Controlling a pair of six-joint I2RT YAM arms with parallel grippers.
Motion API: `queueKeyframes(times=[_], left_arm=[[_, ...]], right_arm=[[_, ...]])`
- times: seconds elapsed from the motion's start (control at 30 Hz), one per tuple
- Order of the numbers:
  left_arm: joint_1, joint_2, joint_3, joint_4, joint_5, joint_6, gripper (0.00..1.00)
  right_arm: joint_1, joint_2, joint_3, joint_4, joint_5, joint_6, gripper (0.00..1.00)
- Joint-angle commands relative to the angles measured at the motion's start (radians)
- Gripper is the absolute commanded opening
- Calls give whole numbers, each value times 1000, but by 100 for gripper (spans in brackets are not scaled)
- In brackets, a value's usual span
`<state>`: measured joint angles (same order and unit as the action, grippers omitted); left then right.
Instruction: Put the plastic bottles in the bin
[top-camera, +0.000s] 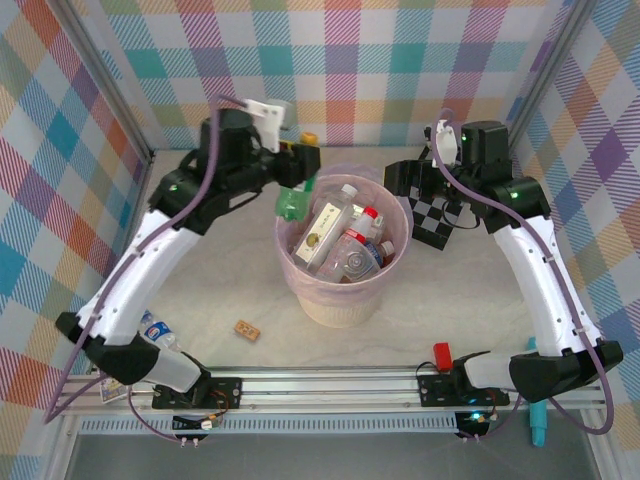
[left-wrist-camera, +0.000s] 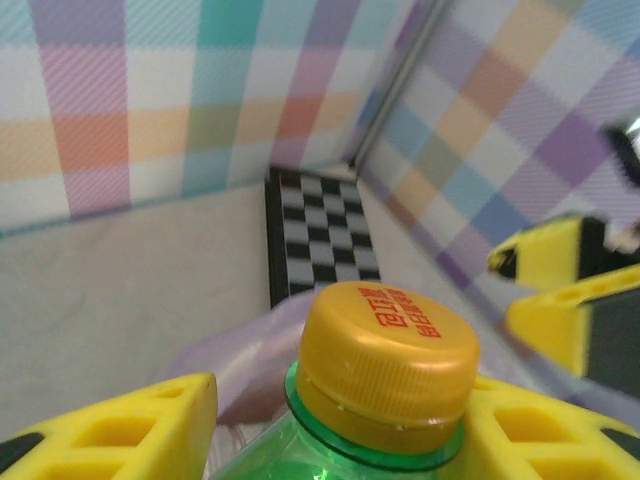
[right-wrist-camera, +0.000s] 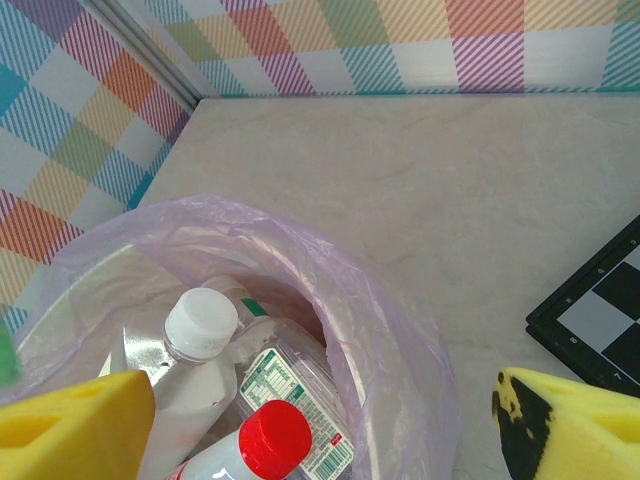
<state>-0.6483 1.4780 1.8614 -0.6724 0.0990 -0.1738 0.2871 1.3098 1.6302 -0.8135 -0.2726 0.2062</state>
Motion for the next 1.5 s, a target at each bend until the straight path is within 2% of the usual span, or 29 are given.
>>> queueKeyframes(times=[0.0, 0.1, 0.27, 0.53, 0.67, 0.8, 0.87, 0.97, 1.17, 1.33, 1.47], left_arm=[[-41, 29, 7, -101, -62, 48, 24], [-58, 54, 1, -164, -124, 43, 19], [-85, 70, -45, -221, -194, 36, 17], [-87, 54, -212, -131, -206, -64, 17], [-87, 55, -229, -97, -177, -97, 32], [-87, 43, -205, -89, -173, -96, 52], [-88, 39, -182, -87, -162, -89, 66], [-87, 35, -133, -94, -159, -70, 76], [-87, 0, -30, -123, -227, -5, 76], [-84, -7, 38, -181, -310, 31, 72], [-19, -36, 27, -254, -355, -26, 72]], right_arm=[[-6, -17, -7, 5, -7, 13, 88], [-6, -10, 0, 8, -9, 14, 88], [-6, 6, 5, 12, -14, 12, 88], [-6, 12, 8, 20, -17, 15, 88], [-6, 12, 10, 19, -26, 17, 88], [-6, 16, 18, 13, -36, 12, 88], [-7, 20, 23, 11, -46, 9, 88], [-6, 24, 29, 4, -49, 4, 88], [-6, 25, 34, -4, -46, -5, 88], [-6, 30, 34, -2, -46, -8, 88], [-6, 42, 41, 0, -49, -16, 88]])
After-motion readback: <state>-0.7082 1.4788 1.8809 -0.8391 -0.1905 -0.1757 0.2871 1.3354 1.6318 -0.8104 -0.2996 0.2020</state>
